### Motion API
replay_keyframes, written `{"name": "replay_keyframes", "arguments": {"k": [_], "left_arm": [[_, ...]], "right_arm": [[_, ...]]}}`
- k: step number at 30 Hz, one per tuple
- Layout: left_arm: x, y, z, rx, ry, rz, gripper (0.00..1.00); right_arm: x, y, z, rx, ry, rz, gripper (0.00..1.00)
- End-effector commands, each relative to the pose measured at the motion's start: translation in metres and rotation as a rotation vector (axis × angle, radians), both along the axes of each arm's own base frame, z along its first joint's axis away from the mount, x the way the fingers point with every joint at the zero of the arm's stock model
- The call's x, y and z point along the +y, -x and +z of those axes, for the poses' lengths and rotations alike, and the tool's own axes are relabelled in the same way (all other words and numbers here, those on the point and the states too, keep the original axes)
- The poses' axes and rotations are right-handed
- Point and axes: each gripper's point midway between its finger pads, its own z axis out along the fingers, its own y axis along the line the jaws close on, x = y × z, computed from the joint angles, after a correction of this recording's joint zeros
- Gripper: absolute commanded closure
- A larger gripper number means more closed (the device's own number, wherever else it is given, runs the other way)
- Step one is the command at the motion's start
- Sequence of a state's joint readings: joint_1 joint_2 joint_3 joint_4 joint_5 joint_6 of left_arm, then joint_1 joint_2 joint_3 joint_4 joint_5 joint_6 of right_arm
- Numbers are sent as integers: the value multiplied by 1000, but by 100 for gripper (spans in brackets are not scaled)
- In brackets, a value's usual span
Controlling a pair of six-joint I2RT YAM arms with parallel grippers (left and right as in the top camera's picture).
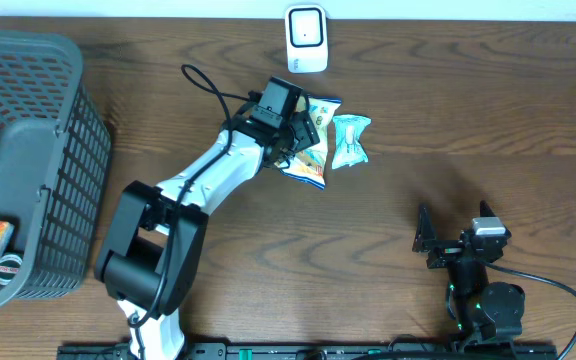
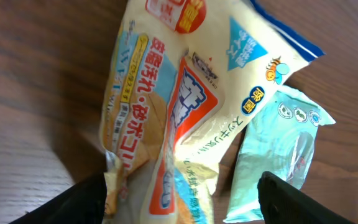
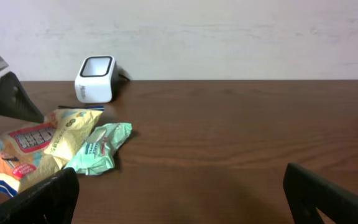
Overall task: Scan the item barcode
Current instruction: 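Place the yellow snack bag beside the green packet and release, then reach the left gripper into the basket toward the orange tissue pack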
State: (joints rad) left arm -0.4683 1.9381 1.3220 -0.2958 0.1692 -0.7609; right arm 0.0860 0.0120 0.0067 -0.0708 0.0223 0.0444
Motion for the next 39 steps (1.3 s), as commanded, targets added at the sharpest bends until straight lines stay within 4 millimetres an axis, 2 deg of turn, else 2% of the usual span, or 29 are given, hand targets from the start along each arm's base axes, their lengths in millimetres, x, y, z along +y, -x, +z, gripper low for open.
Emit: {"name": "replay_keyframes", "arguments": {"k": [1, 5, 7, 9, 11, 12, 13, 17, 20, 23, 24, 27, 33, 39], "left_arm": [[10, -22, 74, -197, -1, -49, 22], [36, -29, 151, -382, 4, -50, 22], [61, -27, 191, -474, -12, -38, 22], [92, -20, 220, -534, -53, 2, 22], [140, -8, 243, -561, -118, 121, 22], [170, 1, 255, -569, -167, 203, 22], [190, 8, 261, -571, -197, 256, 22], [298, 58, 282, -541, -403, 552, 22], [376, 111, 285, -447, -616, 769, 22], [428, 151, 276, -313, -758, 894, 22], [439, 160, 271, -269, -783, 910, 22], [475, 192, 244, -110, -806, 1010, 22], [503, 219, 200, 72, -762, 1141, 21], [518, 218, 170, 186, -752, 1132, 21]], "right_arm": [[-2, 0, 0, -1, -10, -11, 1], [-2, 0, 0, -1, -10, -11, 1], [-2, 0, 0, -1, -10, -11, 1], [-2, 0, 0, -1, -10, -11, 1], [-2, 0, 0, -1, -10, -11, 1], [-2, 0, 0, -1, -10, -11, 1], [-2, 0, 0, -1, -10, -11, 1], [-2, 0, 0, -1, -10, -11, 1], [-2, 0, 0, -1, -10, -11, 1], [-2, 0, 0, -1, -10, -11, 1], [-2, 0, 0, -1, -10, -11, 1], [-2, 0, 0, -1, -10, -11, 1], [-2, 0, 0, -1, -10, -11, 1], [-2, 0, 0, -1, -10, -11, 1]]}}
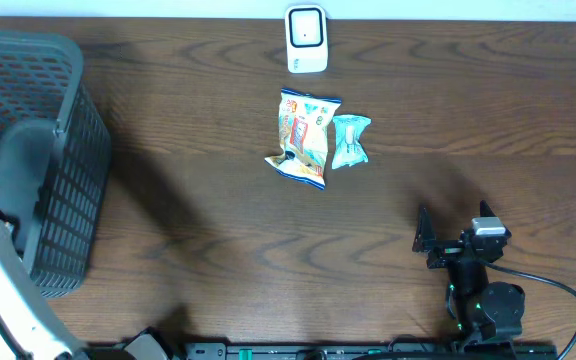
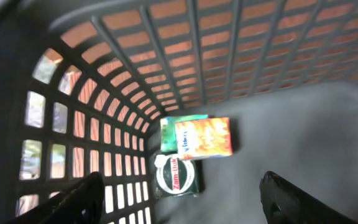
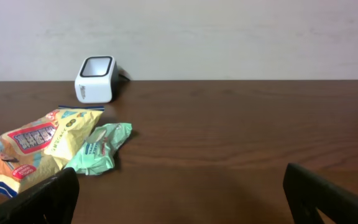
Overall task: Scan the item barcode
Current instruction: 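Reach the left gripper into the basket toward the orange tissue pack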
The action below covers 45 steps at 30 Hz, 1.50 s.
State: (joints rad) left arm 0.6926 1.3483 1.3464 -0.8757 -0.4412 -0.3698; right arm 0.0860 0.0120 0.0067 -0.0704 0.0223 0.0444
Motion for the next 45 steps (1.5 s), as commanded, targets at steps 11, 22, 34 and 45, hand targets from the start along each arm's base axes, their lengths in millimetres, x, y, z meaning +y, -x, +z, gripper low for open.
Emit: {"name": "replay_keyframes", "arguments": {"k": [11, 22, 34, 45], "left_arm": [[25, 1, -99, 214, 190, 101, 21], [45, -3, -158, 240, 257, 191, 21], [49, -17, -179, 213, 285, 168, 21], [36, -32, -188, 142, 376, 119, 34]], "right_arm": [[-2, 0, 0, -1, -10, -11, 1], [-2, 0, 0, -1, -10, -11, 1], [-2, 0, 0, -1, -10, -11, 1], [-2, 0, 0, -1, -10, -11, 1]]}}
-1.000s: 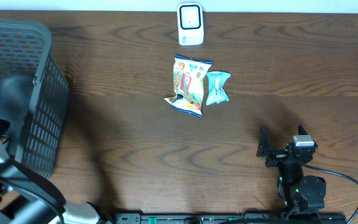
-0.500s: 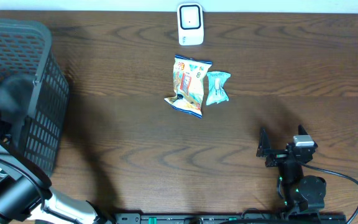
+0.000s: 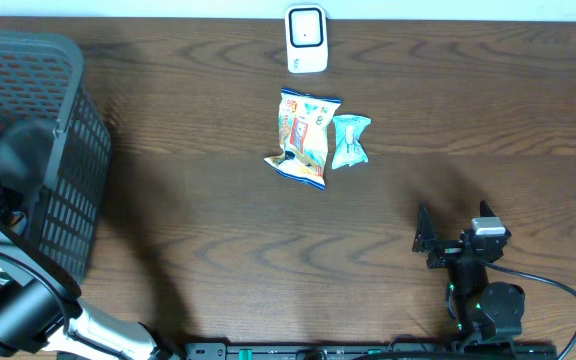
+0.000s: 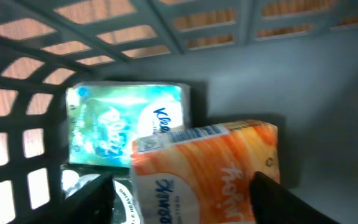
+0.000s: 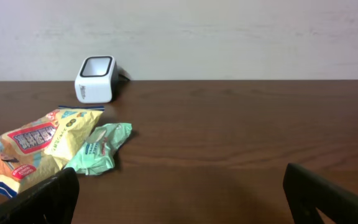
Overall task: Scan the item barcode
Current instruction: 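Reach the left gripper into the basket toward the orange tissue pack, then carry the small orange tissue pack out and drop it near the scanner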
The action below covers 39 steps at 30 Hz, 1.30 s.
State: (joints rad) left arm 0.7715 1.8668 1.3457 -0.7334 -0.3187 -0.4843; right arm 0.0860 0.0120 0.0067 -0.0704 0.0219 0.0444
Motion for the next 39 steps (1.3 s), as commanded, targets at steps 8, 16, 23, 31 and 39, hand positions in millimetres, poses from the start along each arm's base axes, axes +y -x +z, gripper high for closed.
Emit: {"name": "replay_keyframes", "arguments": {"k": [8, 16, 23, 31, 39], "left_arm": [[-13, 3, -17, 6, 74, -12, 34], [-18, 8, -31, 13, 79, -11, 81], [-12, 3, -7, -24, 38, -12, 93], [-5, -5, 116, -279, -213, -20, 93], [-72, -58, 251, -910, -214, -263, 93]], "right_arm": [[-2, 0, 0, -1, -10, -11, 1], [-2, 0, 0, -1, -10, -11, 1], [-2, 0, 0, -1, -10, -11, 1], [-3, 0, 0, -1, -10, -11, 1], [-2, 0, 0, -1, -10, -11, 1]]}}
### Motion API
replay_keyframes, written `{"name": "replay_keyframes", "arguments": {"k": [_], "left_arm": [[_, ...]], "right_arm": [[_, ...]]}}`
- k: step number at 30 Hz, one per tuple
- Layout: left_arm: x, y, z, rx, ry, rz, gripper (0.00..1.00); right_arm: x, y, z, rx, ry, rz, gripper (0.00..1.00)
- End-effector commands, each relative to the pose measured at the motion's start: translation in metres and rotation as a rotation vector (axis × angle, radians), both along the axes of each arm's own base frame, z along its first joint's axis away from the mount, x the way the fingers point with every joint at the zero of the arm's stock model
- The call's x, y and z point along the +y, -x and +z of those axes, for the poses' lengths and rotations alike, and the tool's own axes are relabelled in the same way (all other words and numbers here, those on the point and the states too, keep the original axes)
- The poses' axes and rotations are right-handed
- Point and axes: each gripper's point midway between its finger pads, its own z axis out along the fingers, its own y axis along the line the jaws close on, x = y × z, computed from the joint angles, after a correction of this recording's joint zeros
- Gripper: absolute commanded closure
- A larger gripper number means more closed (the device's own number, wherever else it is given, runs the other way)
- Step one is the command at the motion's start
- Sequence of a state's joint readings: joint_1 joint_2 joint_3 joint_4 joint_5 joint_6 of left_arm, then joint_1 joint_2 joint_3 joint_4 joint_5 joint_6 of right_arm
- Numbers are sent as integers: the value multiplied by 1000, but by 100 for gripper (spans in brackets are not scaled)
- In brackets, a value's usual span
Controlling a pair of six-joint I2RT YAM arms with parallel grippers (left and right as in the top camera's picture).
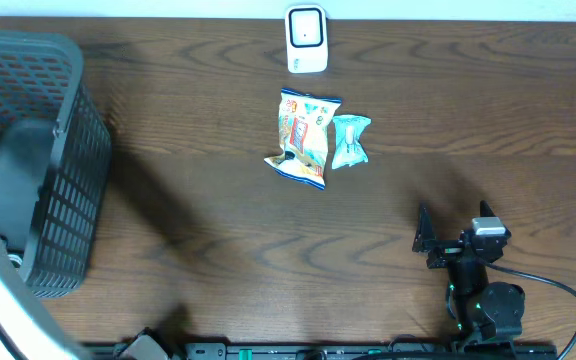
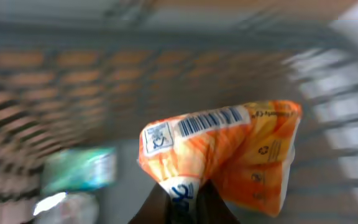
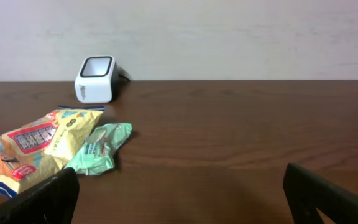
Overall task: Scan the item barcode
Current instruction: 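Carry the small orange tissue pack out and drop it near the scanner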
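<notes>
An orange tissue pack (image 2: 222,155) with a barcode along its upper edge hangs inside the grey basket (image 1: 28,150). My left gripper (image 2: 182,196) is shut on the pack's lower end, and the view is blurred. Overhead, only the white left arm shows at the left edge; the gripper itself is hidden. The white scanner (image 1: 306,38) stands at the table's far edge, seen also from the right wrist as the scanner (image 3: 96,79). My right gripper (image 3: 182,199) rests open near the front right, holding nothing.
A yellow snack bag (image 1: 303,138) and a mint-green packet (image 1: 349,140) lie side by side in front of the scanner. A green pack (image 2: 79,168) lies blurred on the basket floor. The basket walls surround the left gripper.
My left gripper was open, low around the orange pack lying on the basket floor. Now it is shut on the pack, which is raised off the floor with its barcode showing.
My left gripper was open at the yellow snack bag in front of the scanner. Then it was over the basket, looking down at the packs inside. Then it was close around the orange pack. Now it holds that pack lifted. The right arm stayed still.
</notes>
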State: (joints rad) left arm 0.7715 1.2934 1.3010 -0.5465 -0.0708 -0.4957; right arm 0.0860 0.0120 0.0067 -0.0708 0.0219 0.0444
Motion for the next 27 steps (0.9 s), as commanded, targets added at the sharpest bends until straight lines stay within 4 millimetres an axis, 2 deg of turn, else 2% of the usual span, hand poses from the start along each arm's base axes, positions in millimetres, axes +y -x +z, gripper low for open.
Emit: {"name": "replay_keyframes", "arguments": {"k": [1, 3, 5, 7, 10, 12, 14, 18, 23, 27], "left_arm": [[-54, -38, 46, -274, 92, -253, 93], [-86, -56, 67, -366, 109, -390, 93], [-124, -76, 80, -416, 128, -554, 93], [-158, -91, 82, -421, 152, -662, 93], [-203, -112, 71, -357, 122, -794, 93], [-233, -129, 55, -287, 97, -868, 93], [-254, -138, 42, -249, 111, -907, 93], [-303, -161, 0, -134, 146, -986, 93], [-346, -182, -68, 47, 152, -1021, 92], [-370, -196, -120, 171, 111, -1072, 92]], "right_arm": [[-2, 0, 0, -1, -10, -11, 1], [-2, 0, 0, -1, -10, -11, 1], [-2, 0, 0, -1, -10, -11, 1], [-2, 0, 0, -1, -10, -11, 1], [-2, 0, 0, -1, -10, -11, 1], [-2, 0, 0, -1, -10, -11, 1], [-2, 0, 0, -1, -10, -11, 1], [-2, 0, 0, -1, -10, -11, 1], [-2, 0, 0, -1, -10, -11, 1], [-2, 0, 0, -1, -10, -11, 1]]}}
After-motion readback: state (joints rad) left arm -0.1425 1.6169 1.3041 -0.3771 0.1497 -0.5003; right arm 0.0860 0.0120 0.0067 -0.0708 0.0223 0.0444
